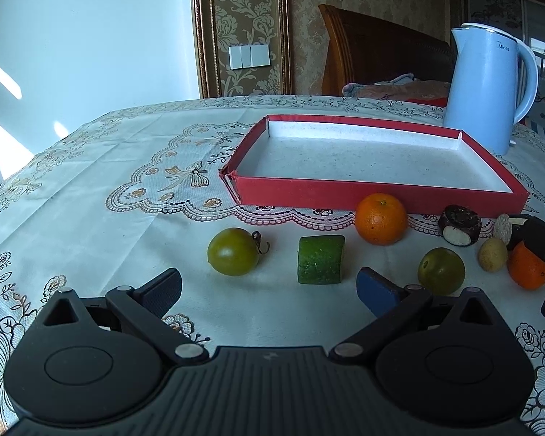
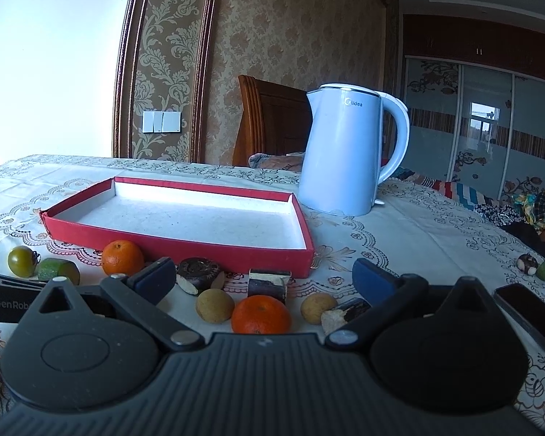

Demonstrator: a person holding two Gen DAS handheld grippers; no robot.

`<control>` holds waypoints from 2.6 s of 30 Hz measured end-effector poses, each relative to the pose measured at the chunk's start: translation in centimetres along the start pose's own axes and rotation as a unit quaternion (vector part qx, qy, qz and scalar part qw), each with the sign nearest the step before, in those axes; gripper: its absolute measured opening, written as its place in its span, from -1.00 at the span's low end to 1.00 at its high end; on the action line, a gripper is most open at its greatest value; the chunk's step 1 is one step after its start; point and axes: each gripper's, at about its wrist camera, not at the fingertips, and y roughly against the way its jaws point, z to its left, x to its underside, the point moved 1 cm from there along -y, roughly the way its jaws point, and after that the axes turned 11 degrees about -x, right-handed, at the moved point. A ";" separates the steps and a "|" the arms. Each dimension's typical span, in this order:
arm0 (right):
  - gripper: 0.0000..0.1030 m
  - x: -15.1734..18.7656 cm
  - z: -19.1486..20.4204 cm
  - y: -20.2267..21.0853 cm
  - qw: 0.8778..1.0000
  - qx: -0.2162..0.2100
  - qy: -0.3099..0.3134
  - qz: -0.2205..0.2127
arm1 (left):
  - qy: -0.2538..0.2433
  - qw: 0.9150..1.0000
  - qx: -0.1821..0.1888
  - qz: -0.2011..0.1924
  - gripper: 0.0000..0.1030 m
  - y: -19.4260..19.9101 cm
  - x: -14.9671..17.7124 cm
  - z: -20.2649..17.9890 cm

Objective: Organize fruits
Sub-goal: 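Close the left tool on the cucumber slice while the right tool grips the orange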

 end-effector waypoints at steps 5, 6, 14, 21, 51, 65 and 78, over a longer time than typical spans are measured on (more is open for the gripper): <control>0.84 0.1 0.2 0.2 1.000 -0.006 0.012 0.014 | 0.022 1.000 0.005 0.002 1.00 0.0 0.0 0.7; 0.84 0.2 0.2 0.3 1.000 -0.007 0.014 0.014 | 0.024 1.000 0.006 0.001 1.00 0.0 0.1 0.7; -0.17 0.8 -0.5 0.6 0.999 -0.021 0.020 0.042 | 0.040 0.999 0.008 -0.015 1.00 0.7 0.3 1.3; -0.34 1.3 -1.5 0.4 0.997 -0.024 0.025 0.072 | 0.032 0.999 0.013 -0.025 1.00 1.2 0.4 1.1; -0.24 0.9 -3.1 -3.6 0.985 -0.092 -0.027 0.142 | -0.048 0.993 0.073 -0.083 0.42 2.7 -0.3 -0.2; -0.24 0.7 -3.1 -3.5 0.986 -0.093 -0.022 0.137 | -0.056 0.995 0.076 -0.013 -0.13 -0.1 -0.5 -2.2; -0.24 0.5 -2.8 -3.7 0.986 -0.091 -0.015 0.138 | -0.044 0.997 0.070 -0.007 -0.31 -0.9 -0.7 -2.6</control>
